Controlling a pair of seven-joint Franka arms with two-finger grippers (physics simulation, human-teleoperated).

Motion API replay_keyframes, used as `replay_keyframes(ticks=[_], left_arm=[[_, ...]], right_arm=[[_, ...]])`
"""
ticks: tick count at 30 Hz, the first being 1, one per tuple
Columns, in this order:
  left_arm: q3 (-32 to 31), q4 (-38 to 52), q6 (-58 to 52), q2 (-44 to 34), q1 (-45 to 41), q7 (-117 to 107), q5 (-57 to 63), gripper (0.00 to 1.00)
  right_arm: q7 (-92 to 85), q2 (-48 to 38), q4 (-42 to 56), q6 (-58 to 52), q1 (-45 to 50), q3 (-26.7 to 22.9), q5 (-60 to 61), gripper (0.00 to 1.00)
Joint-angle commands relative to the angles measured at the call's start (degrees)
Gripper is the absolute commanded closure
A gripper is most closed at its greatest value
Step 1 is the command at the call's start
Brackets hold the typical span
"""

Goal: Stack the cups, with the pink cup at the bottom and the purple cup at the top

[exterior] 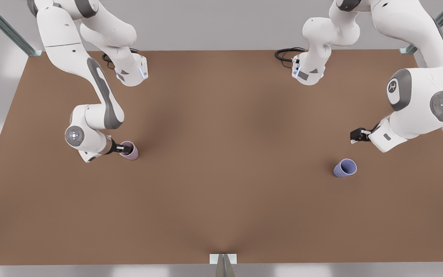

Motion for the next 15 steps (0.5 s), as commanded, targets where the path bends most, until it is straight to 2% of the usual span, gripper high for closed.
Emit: replay_keyframes(ticks=[1, 5, 8, 11, 12, 13, 14, 15], left_arm=[[0.0, 0.1, 0.1, 0.0, 0.0, 0.5, 0.0, 0.00], [-0.1, 0.0, -0.6, 0.0, 0.0, 0.4, 0.1, 0.00], [-0.1, 0.1, -0.4, 0.0, 0.0, 0.4, 0.1, 0.00], [-0.1, 0.8, -0.4, 0.4, 0.0, 0.2, 0.1, 0.00], [-0.1, 0.8, -0.2, 0.4, 0.0, 0.2, 0.1, 0.00], [-0.1, 0.9, -0.7, 0.3, 0.0, 0.1, 0.1, 0.00], [0.0, 0.9, -0.9, 0.2, 0.0, 0.0, 0.1, 0.00], [-0.1, 0.9, -1.5, 0.0, 0.0, 0.0, 0.1, 0.00]], right_arm=[[1.7, 0.0, -1.0, 3.9, -1.0, 0.0, 0.1, 0.00], [-0.7, 0.3, -2.3, 4.1, -1.9, 0.0, 0.1, 0.04], [-0.7, 2.5, -2.2, 6.2, -1.1, 0.1, 0.0, 0.27], [-0.7, 3.8, -1.4, 6.2, -1.0, 0.4, 0.0, 0.44], [-0.7, 3.9, -1.3, 6.3, -1.1, 0.4, 0.0, 0.53], [-0.7, 4.0, -1.3, 6.3, -1.1, 0.4, 0.1, 0.69], [-0.7, 4.0, -1.2, 6.3, -1.1, 0.4, 0.1, 0.79], [-0.7, 3.9, -1.2, 6.3, -1.1, 0.4, 0.1, 0.79]])
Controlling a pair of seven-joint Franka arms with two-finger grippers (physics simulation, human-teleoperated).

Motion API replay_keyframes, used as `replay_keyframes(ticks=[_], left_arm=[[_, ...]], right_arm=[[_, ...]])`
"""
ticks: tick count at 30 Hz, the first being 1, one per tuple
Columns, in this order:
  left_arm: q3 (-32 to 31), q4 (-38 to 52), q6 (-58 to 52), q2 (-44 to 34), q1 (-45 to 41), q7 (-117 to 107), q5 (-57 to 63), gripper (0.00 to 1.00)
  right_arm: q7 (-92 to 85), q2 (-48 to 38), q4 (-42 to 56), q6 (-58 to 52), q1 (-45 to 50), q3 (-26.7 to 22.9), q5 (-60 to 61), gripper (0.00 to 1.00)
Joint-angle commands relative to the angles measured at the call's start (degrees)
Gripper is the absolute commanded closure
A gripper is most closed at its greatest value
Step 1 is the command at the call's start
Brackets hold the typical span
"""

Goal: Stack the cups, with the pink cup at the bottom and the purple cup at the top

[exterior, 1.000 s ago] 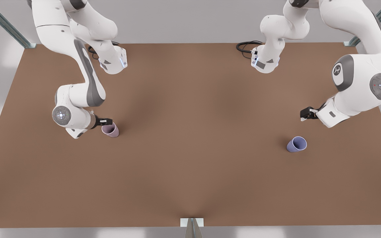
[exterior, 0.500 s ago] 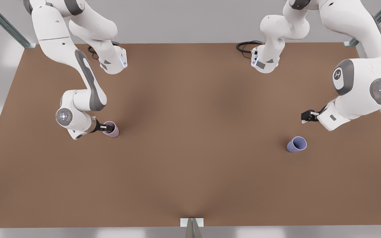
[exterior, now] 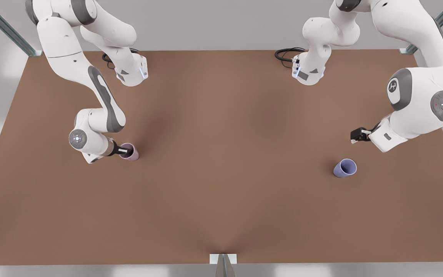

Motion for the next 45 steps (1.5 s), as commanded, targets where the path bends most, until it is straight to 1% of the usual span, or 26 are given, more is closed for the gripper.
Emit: replay_keyframes(ticks=[1, 4, 5, 6, 7, 9, 10, 11, 12, 14, 15, 16, 17, 18, 20, 21, 24, 26, 28, 30, 32, 33, 34, 35, 37, 45], left_arm=[[0.0, 0.1, -0.9, -0.2, 0.0, -0.1, 0.0, 0.00], [0.0, 0.1, -1.1, 0.0, 0.0, 0.0, 0.0, 0.00], [0.0, 0.1, -1.0, 0.1, 0.0, 0.0, 0.0, 0.00], [0.1, 0.0, -0.8, 0.3, 0.0, 0.1, 0.1, 0.00], [0.1, 0.0, -1.1, 0.9, 0.0, -0.1, 1.2, 0.00], [0.0, -0.2, -1.1, 1.0, 0.0, 0.4, 2.1, 0.00], [-0.3, -0.1, -1.4, 0.3, 0.0, -0.1, 2.1, 0.00], [-0.4, 0.0, -2.1, -0.3, -0.1, -0.1, 2.1, 0.00], [-0.4, 0.0, -2.2, -0.5, 0.0, 0.0, 2.1, 0.00], [-0.4, 0.0, -1.6, 0.0, 0.0, 0.1, 2.1, 0.00], [-0.4, 0.0, -1.2, 0.3, 0.0, 0.0, 2.1, 0.00], [-0.3, 0.0, -1.1, 0.9, 0.0, 0.4, 2.1, 0.00], [-0.2, 0.1, -1.0, 1.2, 0.0, 0.4, 2.1, 0.00], [-0.1, 0.1, -0.9, 2.2, 0.0, 0.5, 2.0, 0.00], [0.5, 1.0, 1.1, 4.1, 0.6, 0.8, 1.7, 0.00], [0.4, 0.9, 5.6, 5.9, 4.0, 1.9, 1.2, 0.00], [0.1, -0.3, 12.6, 11.2, 5.6, 7.0, 0.7, 0.00], [-0.1, -5.2, 20.8, 12.9, 7.1, 6.9, 0.7, 0.00], [-0.1, -6.8, 24.4, 15.3, 8.5, 6.8, -0.2, 0.00], [-0.1, -8.0, 25.0, 16.4, 9.1, 6.8, -0.2, 0.00], [-0.1, -8.1, 26.3, 18.2, 10.2, 6.8, -0.2, 0.00], [-0.1, -8.3, 26.3, 18.9, 10.6, 6.8, -0.2, 0.00], [-0.1, -9.3, 27.0, 19.2, 10.6, 6.8, -0.2, 0.00], [-0.1, -10.7, 29.2, 19.8, 11.2, 6.9, -0.2, 0.00], [-0.1, -12.1, 30.7, 20.4, 11.8, 6.9, -0.2, 0.00], [-0.3, -13.7, 30.8, 23.5, 11.8, 6.8, -0.2, 0.00]], right_arm=[[-0.3, 0.0, 0.1, 0.8, 0.0, 0.0, -0.2, 0.79], [-0.2, -0.7, 1.4, 0.0, 0.1, 0.7, -0.2, 0.79], [0.5, -1.0, 3.0, -0.9, 0.1, 1.7, -0.2, 0.79], [1.0, -0.7, 6.1, -2.6, 0.1, 3.9, -0.2, 0.79], [5.0, 0.0, 9.8, -5.5, 1.9, 5.2, -0.2, 0.79], [12.7, 0.7, 13.1, -6.3, 7.7, 5.3, -0.2, 0.79], [18.7, 2.9, 16.9, -7.7, 10.9, 5.2, -0.2, 0.79], [26.5, 6.4, 23.9, -10.8, 15.3, 5.2, -0.3, 0.79], [29.9, 10.1, 29.8, -13.7, 17.9, 5.2, -0.4, 0.79], [38.1, 17.3, 39.9, -15.6, 25.0, 5.2, -3.3, 0.79], [42.0, 22.4, 48.3, -21.1, 27.9, 5.1, -4.8, 0.79], [46.2, 27.0, 55.7, -23.0, 31.5, 4.8, -5.8, 0.79], [49.4, 30.4, 61.0, -23.0, 33.9, 4.9, -5.6, 0.79], [53.3, 36.3, 71.3, -25.8, 37.6, 4.9, -5.4, 0.79], [57.2, 44.3, 82.2, -24.2, 42.0, 4.9, -5.3, 0.79], [58.0, 45.9, 83.6, -19.0, 43.5, 5.1, -5.2, 0.79], [58.7, 48.8, 85.0, -10.1, 46.3, 5.3, -4.7, 0.79], [58.7, 51.2, 85.3, -5.0, 47.3, 5.1, -4.7, 0.79], [58.6, 52.5, 85.3, -1.8, 47.3, 4.8, -4.8, 0.79], [58.7, 53.4, 85.2, 1.5, 47.7, 4.9, -4.8, 0.79], [58.7, 54.0, 85.1, 2.1, 48.5, 4.8, -4.9, 0.79], [58.7, 54.0, 85.1, 2.0, 48.6, 4.8, -4.9, 0.44], [58.7, 53.9, 85.2, 1.5, 48.7, 4.8, -5.0, 0.18], [58.7, 53.7, 85.2, 1.2, 48.7, 4.8, -5.0, 0.10], [58.7, 53.7, 85.2, 1.2, 48.7, 4.8, -4.9, 0.03], [58.8, 53.1, 85.2, 1.0, 49.5, 4.8, -5.1, 0.03]])
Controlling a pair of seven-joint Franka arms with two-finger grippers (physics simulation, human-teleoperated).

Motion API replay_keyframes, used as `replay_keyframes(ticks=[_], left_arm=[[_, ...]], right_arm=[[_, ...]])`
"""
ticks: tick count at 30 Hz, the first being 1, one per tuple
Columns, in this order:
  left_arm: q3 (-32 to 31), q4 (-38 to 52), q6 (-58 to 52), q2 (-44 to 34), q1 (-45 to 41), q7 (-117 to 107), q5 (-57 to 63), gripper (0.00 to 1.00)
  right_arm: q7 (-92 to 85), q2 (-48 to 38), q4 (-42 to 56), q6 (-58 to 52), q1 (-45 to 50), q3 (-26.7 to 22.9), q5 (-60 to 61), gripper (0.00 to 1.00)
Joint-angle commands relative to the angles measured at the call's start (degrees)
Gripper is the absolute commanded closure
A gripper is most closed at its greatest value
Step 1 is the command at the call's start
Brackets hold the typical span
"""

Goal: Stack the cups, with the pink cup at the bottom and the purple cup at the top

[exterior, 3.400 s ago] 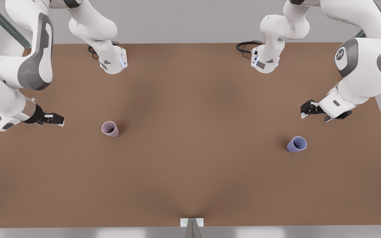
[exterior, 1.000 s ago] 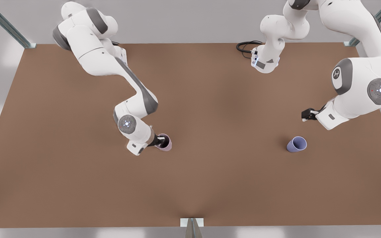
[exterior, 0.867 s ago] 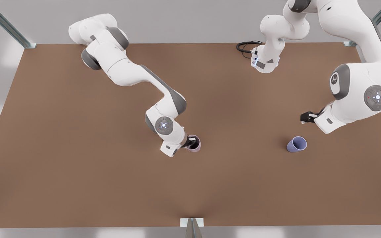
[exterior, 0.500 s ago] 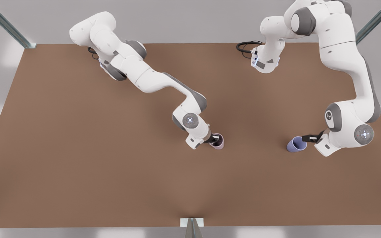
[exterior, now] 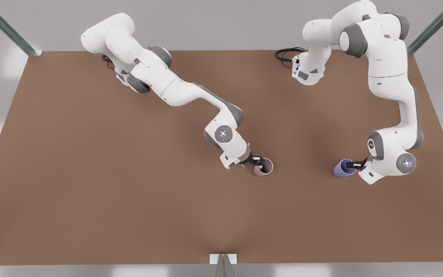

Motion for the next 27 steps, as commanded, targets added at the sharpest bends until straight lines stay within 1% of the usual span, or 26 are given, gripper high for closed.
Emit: replay_keyframes(ticks=[1, 2, 3, 4, 5, 6, 7, 8, 9, 11, 12, 13, 14, 15, 16, 17, 18, 19, 21, 22, 23, 25, 27], left_arm=[[-1.0, 0.0, 1.2, 0.2, 0.0, 1.1, 0.0, 0.28], [-1.1, 0.0, 0.9, 0.2, 0.0, 1.0, 0.0, 0.50], [-1.1, 0.0, 0.3, -0.1, 0.0, 0.6, -0.7, 0.63], [-1.8, 0.0, -0.2, -0.1, 0.0, -0.4, -1.4, 0.70], [-1.9, 0.0, -0.3, -0.1, 0.0, -1.2, -1.6, 0.74], [-1.9, 0.0, -0.4, 0.0, 0.0, -1.6, -1.6, 0.76], [-2.0, 0.0, -0.7, -0.1, 0.0, -1.7, -1.5, 0.79], [-1.9, 0.0, -1.3, -0.1, 0.0, -1.7, -1.5, 0.79], [-1.9, 0.0, -1.3, -0.1, 0.0, -1.7, -1.5, 0.79], [-2.0, 0.1, -1.2, -0.2, 0.0, -2.0, -1.5, 0.79], [-2.5, 0.2, -1.2, -0.2, 0.0, -2.0, -1.5, 0.79], [-2.8, 0.6, -1.3, -0.5, -0.1, -2.1, -1.4, 0.79], [-3.4, 1.0, -1.4, -2.0, -0.6, -2.2, -1.4, 0.79], [-4.0, 1.7, -2.1, -3.5, -1.6, -2.4, -1.4, 0.79], [-4.0, 4.9, -6.7, -4.7, -4.6, -5.0, -1.5, 0.79], [-4.0, 7.6, -10.9, -5.9, -6.5, -8.5, -1.3, 0.79], [-4.0, 8.6, -13.2, -7.2, -8.1, -10.8, -1.4, 0.79], [-4.0, 8.7, -13.4, -8.3, -9.8, -13.6, -1.4, 0.79], [-4.1, 9.3, -13.4, -9.2, -15.7, -25.0, -1.3, 0.79], [-4.0, 10.1, -13.9, -9.1, -18.6, -29.8, -1.4, 0.79], [-4.1, 11.4, -14.0, -8.9, -21.0, -35.2, -1.5, 0.79], [-4.1, 12.6, -14.8, -8.5, -24.1, -41.5, -1.8, 0.79], [-5.7, 12.6, -14.7, -8.5, -24.9, -45.7, -2.8, 0.79]], right_arm=[[9.5, -0.1, 0.0, 0.5, 0.1, 0.0, -0.1, 0.03], [9.5, -0.1, 0.0, 0.5, 0.1, 0.0, -0.1, 0.03], [9.4, -0.3, -0.1, 0.0, 0.1, 0.0, -0.2, 0.03], [9.3, -2.7, -0.1, -5.4, -0.5, -0.1, -0.2, 0.02], [9.1, -6.5, -0.4, -11.2, -1.2, -0.4, -0.4, 0.02], [8.7, -9.0, -0.7, -15.9, -2.1, -1.4, -0.4, 0.01], [3.0, -14.8, -4.2, -22.4, -4.9, -1.5, -1.1, 0.00], [-5.0, -21.2, -8.3, -29.7, -10.4, -1.5, -1.1, 0.00], [-11.7, -28.3, -14.9, -33.2, -15.8, -1.4, -1.0, 0.00], [-27.3, -52.5, -39.5, -35.6, -31.0, -0.9, 0.6, 0.00], [-40.5, -60.9, -46.9, -40.6, -38.8, -1.3, 1.5, 0.00], [-51.6, -63.1, -47.6, -45.1, -46.7, -1.3, 2.9, 0.00], [-54.1, -63.2, -47.5, -45.5, -51.8, -1.7, 3.2, 0.00], [-54.4, -63.6, -46.8, -45.5, -51.0, -5.4, 3.0, 0.00], [-57.9, -62.9, -44.7, -45.1, -44.8, -13.4, 3.3, 0.00], [-59.6, -62.6, -45.1, -42.6, -44.4, -14.4, 3.2, 0.00], [-59.4, -67.4, -52.1, -37.8, -44.6, -14.4, 3.0, 0.00], [-59.5, -71.9, -58.3, -35.9, -45.3, -14.7, 3.3, 0.00], [-59.6, -66.2, -50.5, -45.1, -45.2, -15.1, 3.2, 0.00], [-59.5, -60.1, -42.9, -48.3, -45.0, -15.0, 3.2, 0.00], [-59.5, -56.2, -37.9, -49.3, -44.9, -14.9, 3.3, 0.00], [-61.6, -56.4, -38.0, -48.1, -44.8, -14.3, 3.3, 0.00], [-86.3, -57.0, -39.4, -42.4, -44.3, -14.2, 3.3, 0.00]])
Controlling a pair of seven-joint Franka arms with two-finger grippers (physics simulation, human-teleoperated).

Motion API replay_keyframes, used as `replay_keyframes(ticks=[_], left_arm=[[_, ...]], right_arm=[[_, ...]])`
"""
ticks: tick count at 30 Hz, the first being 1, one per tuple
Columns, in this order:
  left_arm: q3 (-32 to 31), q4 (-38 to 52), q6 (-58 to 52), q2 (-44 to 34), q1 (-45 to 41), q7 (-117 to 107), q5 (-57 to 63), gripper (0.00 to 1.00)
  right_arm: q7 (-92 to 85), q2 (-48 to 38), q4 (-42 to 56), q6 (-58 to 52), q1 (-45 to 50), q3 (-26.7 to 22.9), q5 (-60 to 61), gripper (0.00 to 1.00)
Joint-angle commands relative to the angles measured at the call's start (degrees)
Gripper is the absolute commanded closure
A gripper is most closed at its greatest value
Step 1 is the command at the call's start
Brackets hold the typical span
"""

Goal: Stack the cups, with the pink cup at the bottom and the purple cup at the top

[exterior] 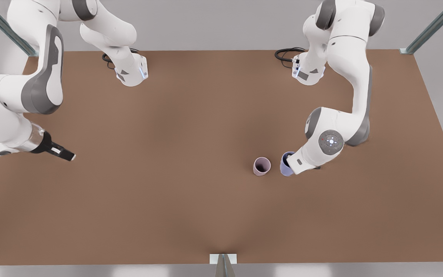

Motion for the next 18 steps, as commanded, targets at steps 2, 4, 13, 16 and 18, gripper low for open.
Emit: replay_keyframes(ticks=[2, 4, 13, 16, 18], left_arm=[[-0.5, 0.0, -1.5, 0.0, -0.8, -31.9, -2.0, 0.79], [-1.9, 0.1, -1.7, 0.0, -1.2, -32.2, -2.7, 0.79], [-3.7, 0.1, -0.9, 2.8, -5.3, -36.6, -2.7, 0.79], [-3.7, 0.0, -0.2, 2.6, -4.5, -36.1, -2.7, 0.79], [-3.7, 0.0, 0.1, 2.8, -4.4, -36.1, -2.7, 0.79]], right_arm=[[-53.5, -0.4, -0.2, 1.8, 0.3, 2.6, -0.5, 0.00], [-56.4, -0.2, -0.2, 1.8, 0.3, 3.5, -0.5, 0.00], [-15.3, -1.0, -0.3, -4.8, -0.6, 5.2, -0.5, 0.00], [-10.6, -1.1, -0.5, -5.6, -0.9, 5.1, -0.4, 0.00], [-10.7, -1.0, -0.4, -5.4, -0.8, 5.1, -0.4, 0.00]])
